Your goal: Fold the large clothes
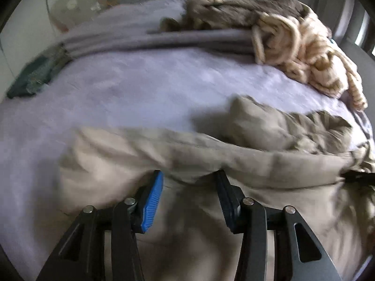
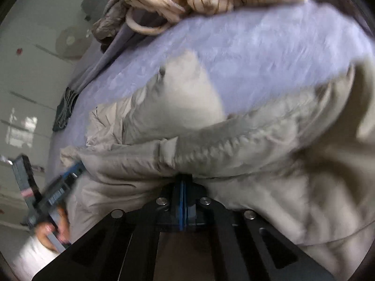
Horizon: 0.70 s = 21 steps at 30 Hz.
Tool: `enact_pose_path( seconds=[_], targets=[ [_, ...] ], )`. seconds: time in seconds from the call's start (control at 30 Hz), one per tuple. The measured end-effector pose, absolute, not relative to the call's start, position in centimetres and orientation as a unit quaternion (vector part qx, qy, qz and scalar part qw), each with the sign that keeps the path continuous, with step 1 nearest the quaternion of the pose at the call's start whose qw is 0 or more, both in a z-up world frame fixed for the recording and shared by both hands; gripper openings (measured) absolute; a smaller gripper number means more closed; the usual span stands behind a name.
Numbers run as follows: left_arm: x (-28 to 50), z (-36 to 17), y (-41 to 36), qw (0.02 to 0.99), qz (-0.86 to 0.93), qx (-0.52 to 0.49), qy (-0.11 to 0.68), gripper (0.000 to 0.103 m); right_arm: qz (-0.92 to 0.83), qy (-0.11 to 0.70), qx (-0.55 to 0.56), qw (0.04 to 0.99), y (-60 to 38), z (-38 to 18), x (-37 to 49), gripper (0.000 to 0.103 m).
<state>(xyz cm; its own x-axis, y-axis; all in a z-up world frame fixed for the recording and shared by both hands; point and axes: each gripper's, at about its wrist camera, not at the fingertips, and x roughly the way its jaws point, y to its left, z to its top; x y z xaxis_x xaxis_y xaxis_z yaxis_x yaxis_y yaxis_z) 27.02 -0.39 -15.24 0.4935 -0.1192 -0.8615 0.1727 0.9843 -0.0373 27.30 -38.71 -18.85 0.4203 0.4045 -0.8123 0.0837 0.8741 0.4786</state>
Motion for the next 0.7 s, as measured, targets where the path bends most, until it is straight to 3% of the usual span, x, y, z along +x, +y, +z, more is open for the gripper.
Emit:
enact_pose_path(
  seconds=[0.13,0.23,0.37,0.7],
  targets=[
    [29.0,-16.6,4.3,0.86,-0.024,0.018,0.51,0.049,0.013,0.515,0.19,0.836,-43.7,-18.0,25.5,0.0],
    [29.5,-18.3,5.3,0.855,-0.018,0.016,0.518,0.059,-0.028,0.515,0.242,0.822,-47.4,-19.7,24.6,0.0],
    [30.2,-19.7,4.5,0.854,-0.009,0.024,0.519,0.061,-0.039,0.513,0.254,0.819,-48.0,-21.7,25.4,0.0],
    [29.0,-17.0,5.1,0.853,0.01,0.024,0.522,0.064,-0.064,0.511,0.246,0.821,-48.0,-20.1,25.8,0.004]
  ],
)
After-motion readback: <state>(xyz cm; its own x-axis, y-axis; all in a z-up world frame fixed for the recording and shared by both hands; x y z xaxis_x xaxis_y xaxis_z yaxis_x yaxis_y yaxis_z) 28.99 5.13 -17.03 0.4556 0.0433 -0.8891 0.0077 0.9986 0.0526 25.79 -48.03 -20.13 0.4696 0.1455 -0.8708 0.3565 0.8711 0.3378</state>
